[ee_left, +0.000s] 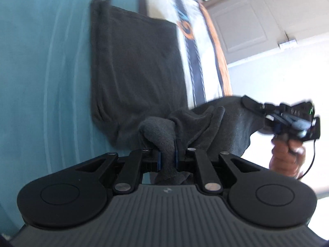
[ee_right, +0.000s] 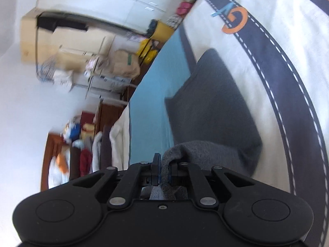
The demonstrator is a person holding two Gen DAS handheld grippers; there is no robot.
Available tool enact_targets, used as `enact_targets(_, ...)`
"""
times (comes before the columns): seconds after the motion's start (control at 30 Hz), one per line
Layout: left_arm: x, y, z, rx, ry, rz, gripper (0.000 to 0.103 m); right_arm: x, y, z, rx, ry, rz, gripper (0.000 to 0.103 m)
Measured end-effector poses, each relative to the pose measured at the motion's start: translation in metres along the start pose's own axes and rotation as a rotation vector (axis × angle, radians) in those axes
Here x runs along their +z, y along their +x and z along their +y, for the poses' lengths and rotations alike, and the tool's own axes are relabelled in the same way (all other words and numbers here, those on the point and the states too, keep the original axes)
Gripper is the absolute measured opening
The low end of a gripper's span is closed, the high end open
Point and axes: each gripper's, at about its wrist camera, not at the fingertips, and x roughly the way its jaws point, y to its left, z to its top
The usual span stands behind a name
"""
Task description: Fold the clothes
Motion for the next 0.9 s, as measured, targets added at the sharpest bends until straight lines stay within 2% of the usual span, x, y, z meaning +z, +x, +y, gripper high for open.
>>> enact_targets(0.07, 0.017, -0.004, 0.007, 0.03, -0.067, -0.065, 0.012, 0.014, 0.01, -0.004, -0.016, 0.021, -0.024, 0.011)
enact_targets(0.1, 0.022, -0.007, 0.007, 0.037, -0.064, -0.11, 0.012, 0.017, 0.013, -0.005, -0.03, 0.022, -0.043, 0.012)
enact_targets(0.17, 0.026, -0.004, 0.014, 0.014, -0.055, -0.186, 0.013, 0.021, 0.017, -0.009, -0.036, 0.001, -0.092, 0.013)
enact_targets(0.23, 0.023, 0.006, 0.028, -0.011, -0.079, -0.247, 0.015, 0.022, 0.022, -0.02, -0.009, 0.002, -0.129, 0.021)
enact_targets(0.33, 0.021, 0.027, 0.049, 0.023, -0.155, -0.257, 0.015, 0.024, 0.028, -0.041, 0.01, 0.025, -0.185, 0.035)
enact_targets(0.4, 0.03, 0.031, 0.055, -0.004, -0.168, -0.247, 0.015, 0.03, 0.029, -0.049, -0.002, 0.027, -0.21, 0.04)
enact_targets(0.57, 0.052, 0.037, 0.063, -0.075, -0.155, -0.231, 0.019, 0.037, 0.023, -0.056, 0.004, -0.002, -0.251, 0.042)
enact_targets(0.7, 0.057, 0.041, 0.086, -0.189, -0.293, -0.223, 0.027, 0.031, 0.034, -0.045, -0.057, -0.12, -0.215, 0.043)
enact_targets(0.77, 0.057, 0.037, 0.084, -0.209, -0.256, -0.225, 0.029, 0.026, 0.044, -0.041, -0.092, -0.17, -0.176, 0.044)
enact_targets(0.83, 0.056, 0.032, 0.073, -0.191, -0.178, -0.241, 0.038, 0.022, 0.054, -0.038, -0.125, -0.218, -0.133, 0.05)
enact_targets(0.9, 0.054, 0.027, 0.068, -0.208, -0.162, -0.266, 0.042, 0.017, 0.064, -0.034, -0.164, -0.265, -0.097, 0.052)
